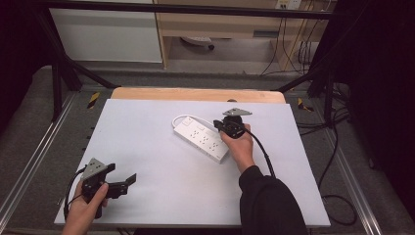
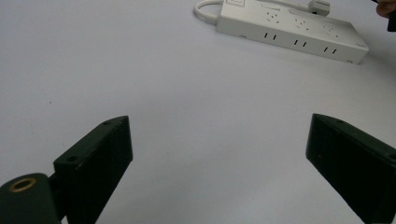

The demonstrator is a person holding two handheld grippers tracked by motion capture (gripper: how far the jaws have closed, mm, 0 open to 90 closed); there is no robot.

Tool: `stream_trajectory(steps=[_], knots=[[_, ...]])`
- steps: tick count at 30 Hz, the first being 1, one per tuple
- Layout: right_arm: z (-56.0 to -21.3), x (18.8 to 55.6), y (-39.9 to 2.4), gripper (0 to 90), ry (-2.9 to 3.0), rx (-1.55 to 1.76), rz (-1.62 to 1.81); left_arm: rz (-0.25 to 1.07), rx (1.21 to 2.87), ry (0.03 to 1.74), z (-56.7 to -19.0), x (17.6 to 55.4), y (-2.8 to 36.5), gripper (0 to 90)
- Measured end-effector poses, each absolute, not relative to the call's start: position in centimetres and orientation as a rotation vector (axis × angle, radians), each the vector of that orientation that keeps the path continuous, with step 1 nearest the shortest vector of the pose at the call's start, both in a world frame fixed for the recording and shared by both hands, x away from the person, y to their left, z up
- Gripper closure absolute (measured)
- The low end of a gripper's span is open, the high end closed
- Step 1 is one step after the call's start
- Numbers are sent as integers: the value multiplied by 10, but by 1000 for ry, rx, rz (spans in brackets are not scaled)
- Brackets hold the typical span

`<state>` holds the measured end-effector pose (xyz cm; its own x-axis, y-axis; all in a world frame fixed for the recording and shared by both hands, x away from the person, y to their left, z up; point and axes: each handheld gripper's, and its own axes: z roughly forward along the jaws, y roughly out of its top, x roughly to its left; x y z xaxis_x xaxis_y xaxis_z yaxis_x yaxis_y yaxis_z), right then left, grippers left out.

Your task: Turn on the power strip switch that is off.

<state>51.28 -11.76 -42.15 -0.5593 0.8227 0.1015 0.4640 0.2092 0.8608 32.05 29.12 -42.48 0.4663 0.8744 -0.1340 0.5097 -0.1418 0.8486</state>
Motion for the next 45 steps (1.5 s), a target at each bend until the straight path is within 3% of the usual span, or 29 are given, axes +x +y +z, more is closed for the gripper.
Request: stream_trajectory(steps=[45], knots=[[-443, 514, -93, 900, 2177, 1204, 1268, 496, 1799, 1173, -425, 320, 291, 72]])
